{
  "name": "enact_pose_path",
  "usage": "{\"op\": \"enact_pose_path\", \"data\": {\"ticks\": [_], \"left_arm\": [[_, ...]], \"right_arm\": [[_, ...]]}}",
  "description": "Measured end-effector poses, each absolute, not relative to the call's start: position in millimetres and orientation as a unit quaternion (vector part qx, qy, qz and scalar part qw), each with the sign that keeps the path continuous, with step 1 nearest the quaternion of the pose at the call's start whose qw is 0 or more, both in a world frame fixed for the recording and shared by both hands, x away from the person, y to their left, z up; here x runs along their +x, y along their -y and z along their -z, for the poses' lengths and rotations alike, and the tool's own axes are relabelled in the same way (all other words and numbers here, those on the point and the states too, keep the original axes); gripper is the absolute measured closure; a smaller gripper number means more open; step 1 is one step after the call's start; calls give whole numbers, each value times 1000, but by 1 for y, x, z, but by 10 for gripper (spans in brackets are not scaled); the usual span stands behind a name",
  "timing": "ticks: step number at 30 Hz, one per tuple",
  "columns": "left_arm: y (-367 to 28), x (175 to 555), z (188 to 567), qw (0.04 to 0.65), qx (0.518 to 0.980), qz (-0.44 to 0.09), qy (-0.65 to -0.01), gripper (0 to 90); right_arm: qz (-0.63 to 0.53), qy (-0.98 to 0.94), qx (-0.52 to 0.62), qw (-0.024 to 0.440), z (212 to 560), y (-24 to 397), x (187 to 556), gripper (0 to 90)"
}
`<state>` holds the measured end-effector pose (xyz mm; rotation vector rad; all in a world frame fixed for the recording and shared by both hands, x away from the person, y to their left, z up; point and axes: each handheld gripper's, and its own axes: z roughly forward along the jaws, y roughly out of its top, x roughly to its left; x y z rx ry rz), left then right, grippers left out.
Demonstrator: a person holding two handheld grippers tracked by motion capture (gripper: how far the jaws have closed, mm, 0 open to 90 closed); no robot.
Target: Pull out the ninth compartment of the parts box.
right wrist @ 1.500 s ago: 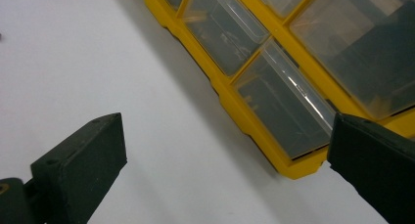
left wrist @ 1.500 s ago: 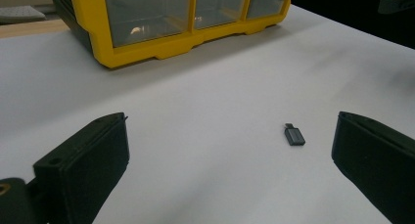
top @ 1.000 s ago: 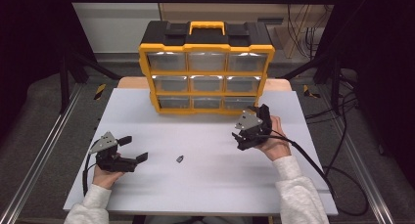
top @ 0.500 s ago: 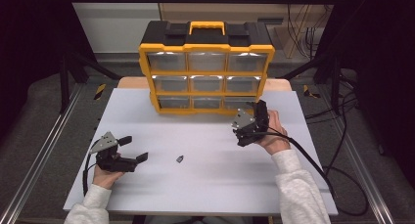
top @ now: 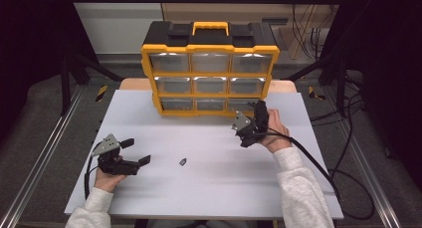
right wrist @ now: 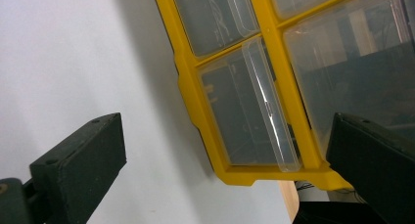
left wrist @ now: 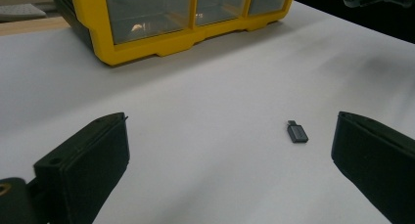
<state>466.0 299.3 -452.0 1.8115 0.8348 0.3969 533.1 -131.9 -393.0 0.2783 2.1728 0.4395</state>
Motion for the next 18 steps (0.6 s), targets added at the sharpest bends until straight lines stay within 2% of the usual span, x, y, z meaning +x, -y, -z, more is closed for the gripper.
{"op": "enact_pose_path", "data": {"ticks": [18], "left_arm": [[-300, 466, 452, 526, 758, -167, -350, 1]], "right_arm": [[-150, -874, 85, 454, 399, 123, 549, 15]]}}
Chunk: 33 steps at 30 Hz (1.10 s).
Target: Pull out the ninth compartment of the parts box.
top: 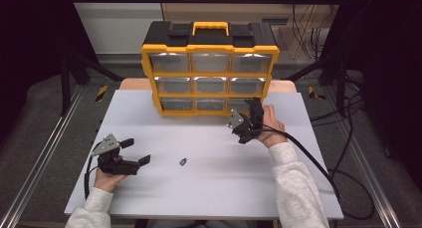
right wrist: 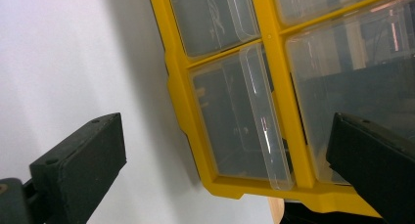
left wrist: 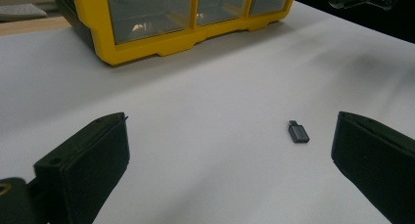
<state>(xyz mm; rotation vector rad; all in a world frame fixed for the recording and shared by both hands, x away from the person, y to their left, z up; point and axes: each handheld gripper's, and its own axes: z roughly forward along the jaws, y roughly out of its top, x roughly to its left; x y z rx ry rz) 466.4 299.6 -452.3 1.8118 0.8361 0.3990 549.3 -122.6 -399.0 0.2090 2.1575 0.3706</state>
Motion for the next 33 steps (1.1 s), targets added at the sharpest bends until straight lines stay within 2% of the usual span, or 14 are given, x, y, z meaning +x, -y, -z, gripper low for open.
{"op": "enact_pose_path", "data": {"ticks": [33], "left_arm": [[-299, 467, 453, 523, 760, -168, -348, 1]], "right_arm": [[-101, -869, 83, 477, 423, 115, 575, 14]]}}
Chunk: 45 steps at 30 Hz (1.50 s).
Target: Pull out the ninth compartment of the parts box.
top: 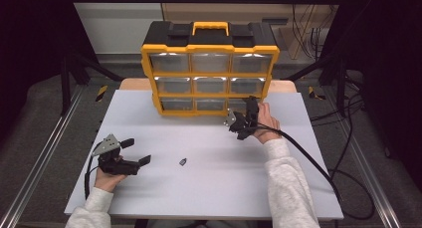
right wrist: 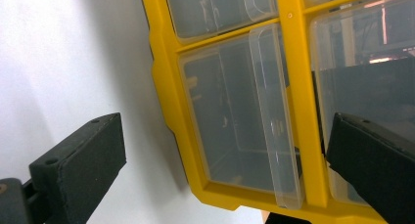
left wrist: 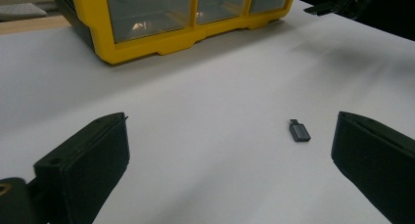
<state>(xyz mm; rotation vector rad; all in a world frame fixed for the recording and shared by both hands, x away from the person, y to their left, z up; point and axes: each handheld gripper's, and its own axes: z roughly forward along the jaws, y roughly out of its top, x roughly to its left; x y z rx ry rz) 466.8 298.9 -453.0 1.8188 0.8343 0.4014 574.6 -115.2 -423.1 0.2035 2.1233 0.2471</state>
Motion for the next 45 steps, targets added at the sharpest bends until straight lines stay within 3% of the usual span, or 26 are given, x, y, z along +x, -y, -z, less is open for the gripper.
{"op": "enact_pose_path", "data": {"ticks": [45], "left_arm": [[-297, 467, 454, 519, 763, -168, -347, 1]], "right_arm": [[-53, -857, 64, 509, 447, 111, 597, 78]]}}
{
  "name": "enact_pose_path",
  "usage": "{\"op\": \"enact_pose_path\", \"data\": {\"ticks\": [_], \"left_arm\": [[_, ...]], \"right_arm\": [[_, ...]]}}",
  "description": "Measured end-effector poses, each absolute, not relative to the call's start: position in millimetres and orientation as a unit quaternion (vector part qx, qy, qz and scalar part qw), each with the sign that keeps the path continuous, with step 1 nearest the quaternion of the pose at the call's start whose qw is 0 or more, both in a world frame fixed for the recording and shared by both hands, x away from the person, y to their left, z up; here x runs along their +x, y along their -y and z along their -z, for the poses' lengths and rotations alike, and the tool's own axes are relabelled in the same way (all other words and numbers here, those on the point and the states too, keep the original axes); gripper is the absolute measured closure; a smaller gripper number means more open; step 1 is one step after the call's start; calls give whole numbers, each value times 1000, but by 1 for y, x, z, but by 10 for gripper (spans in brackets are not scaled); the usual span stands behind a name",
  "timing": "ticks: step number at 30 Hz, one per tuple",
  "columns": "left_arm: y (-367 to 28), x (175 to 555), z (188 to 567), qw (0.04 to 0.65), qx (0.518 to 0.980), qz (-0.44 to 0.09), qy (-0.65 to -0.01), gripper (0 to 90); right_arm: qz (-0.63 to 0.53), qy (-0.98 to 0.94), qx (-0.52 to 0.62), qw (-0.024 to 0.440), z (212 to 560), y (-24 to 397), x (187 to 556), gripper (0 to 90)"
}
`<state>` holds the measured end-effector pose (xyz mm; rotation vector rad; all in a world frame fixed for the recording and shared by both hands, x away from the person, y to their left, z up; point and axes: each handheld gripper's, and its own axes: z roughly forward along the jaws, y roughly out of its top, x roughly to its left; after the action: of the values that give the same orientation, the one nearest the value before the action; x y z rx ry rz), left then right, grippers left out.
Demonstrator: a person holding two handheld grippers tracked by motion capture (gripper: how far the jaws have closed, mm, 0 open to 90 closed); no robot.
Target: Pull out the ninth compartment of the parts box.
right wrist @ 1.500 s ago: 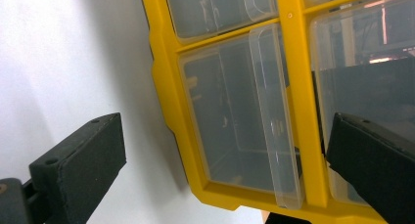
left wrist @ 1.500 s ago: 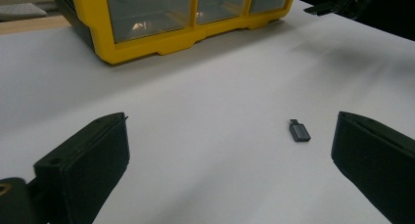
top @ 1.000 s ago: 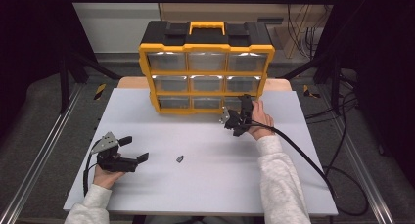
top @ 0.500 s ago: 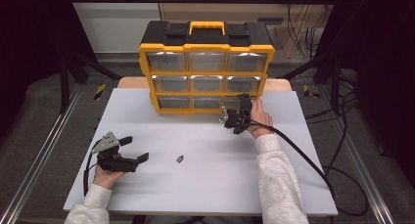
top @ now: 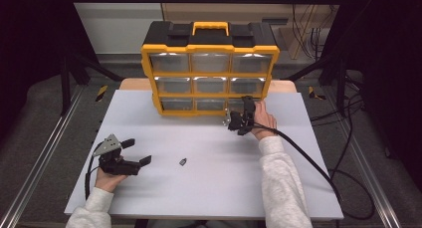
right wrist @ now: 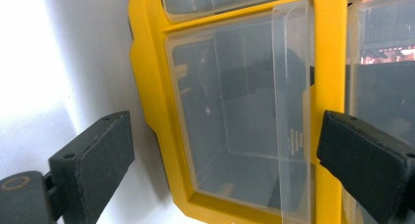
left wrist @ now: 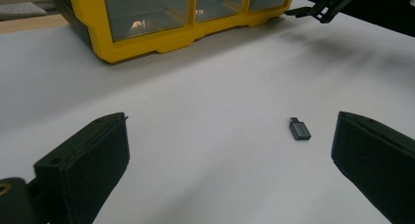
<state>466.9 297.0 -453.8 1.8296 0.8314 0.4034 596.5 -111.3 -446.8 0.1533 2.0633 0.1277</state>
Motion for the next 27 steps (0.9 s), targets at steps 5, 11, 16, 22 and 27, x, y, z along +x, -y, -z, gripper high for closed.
{"op": "enact_pose_path", "data": {"ticks": [5, 11, 16, 22, 27], "left_arm": [[-297, 467, 454, 521, 762, -167, -347, 1], [-298, 467, 454, 520, 762, -167, -348, 1], [-298, 467, 454, 521, 761, -167, -348, 1], [-298, 467, 454, 521, 761, -167, -348, 1], [-298, 467, 454, 521, 762, -167, -348, 2]], "right_arm": [[-45, -853, 57, 516, 449, 111, 597, 109], [-32, -847, 46, 529, 451, 111, 598, 152], [-23, -842, 39, 538, 452, 112, 599, 200], [-20, -836, 34, 547, 451, 112, 597, 265], [-18, -831, 30, 555, 452, 112, 597, 303]]}}
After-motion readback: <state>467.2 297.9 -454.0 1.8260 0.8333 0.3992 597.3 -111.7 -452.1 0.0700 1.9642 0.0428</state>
